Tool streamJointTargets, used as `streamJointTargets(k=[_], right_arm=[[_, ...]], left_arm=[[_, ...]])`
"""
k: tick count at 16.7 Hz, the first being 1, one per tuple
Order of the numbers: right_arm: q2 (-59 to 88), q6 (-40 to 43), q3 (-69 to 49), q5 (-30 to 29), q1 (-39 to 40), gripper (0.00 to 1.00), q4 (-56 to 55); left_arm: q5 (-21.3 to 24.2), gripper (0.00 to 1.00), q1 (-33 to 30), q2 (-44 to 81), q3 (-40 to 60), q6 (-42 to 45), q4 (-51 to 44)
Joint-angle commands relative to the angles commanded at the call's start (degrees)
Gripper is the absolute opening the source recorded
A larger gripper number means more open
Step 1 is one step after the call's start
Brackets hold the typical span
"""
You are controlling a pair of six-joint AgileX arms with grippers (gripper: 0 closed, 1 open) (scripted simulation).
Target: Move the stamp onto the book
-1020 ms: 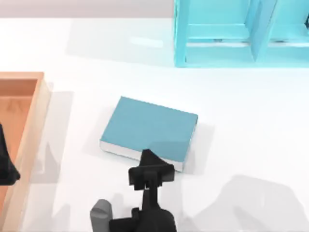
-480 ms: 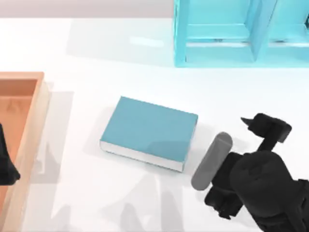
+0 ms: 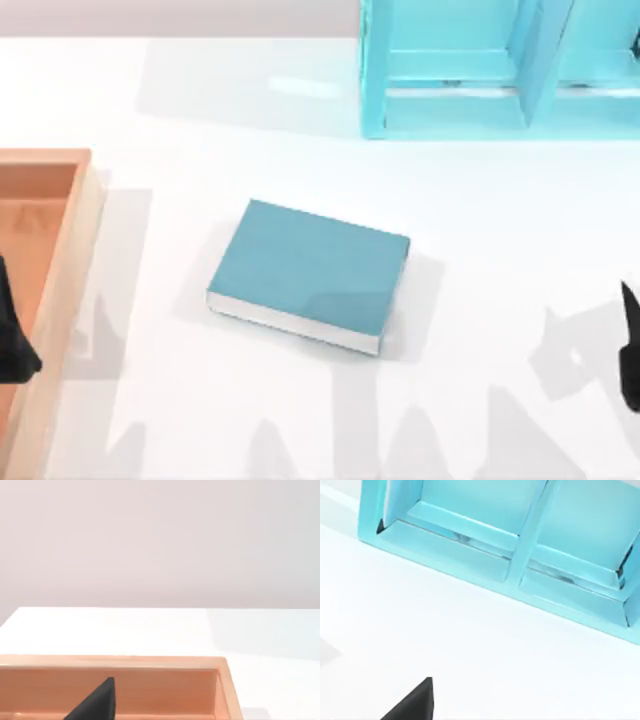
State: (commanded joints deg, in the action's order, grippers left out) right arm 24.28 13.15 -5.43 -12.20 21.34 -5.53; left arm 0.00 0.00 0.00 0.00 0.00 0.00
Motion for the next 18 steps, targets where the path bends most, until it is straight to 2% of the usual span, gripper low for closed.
streamJointTargets(k=[4,7,14,18], right_arm=[[-16.76,-8.53,4.31,8.54,-14.19,1.00,3.49],[-23.07,-12.35,5.34,11.67,-20.19,1.00,5.17],[-24.28,-13.15,5.43,12.20,-21.34,1.00,5.53],[-24.28,-13.15,5.43,12.20,-21.34,1.00,5.53]], left_arm=[[0.00,1.00,0.00,0.00,0.00,0.00,0.00],[0.00,1.00,0.00,0.00,0.00,0.00,0.00],[0.00,1.00,0.00,0.02,0.02,0.00,-0.02],[-0.19,1.00,1.28,6.03,5.87,1.19,-5.63]])
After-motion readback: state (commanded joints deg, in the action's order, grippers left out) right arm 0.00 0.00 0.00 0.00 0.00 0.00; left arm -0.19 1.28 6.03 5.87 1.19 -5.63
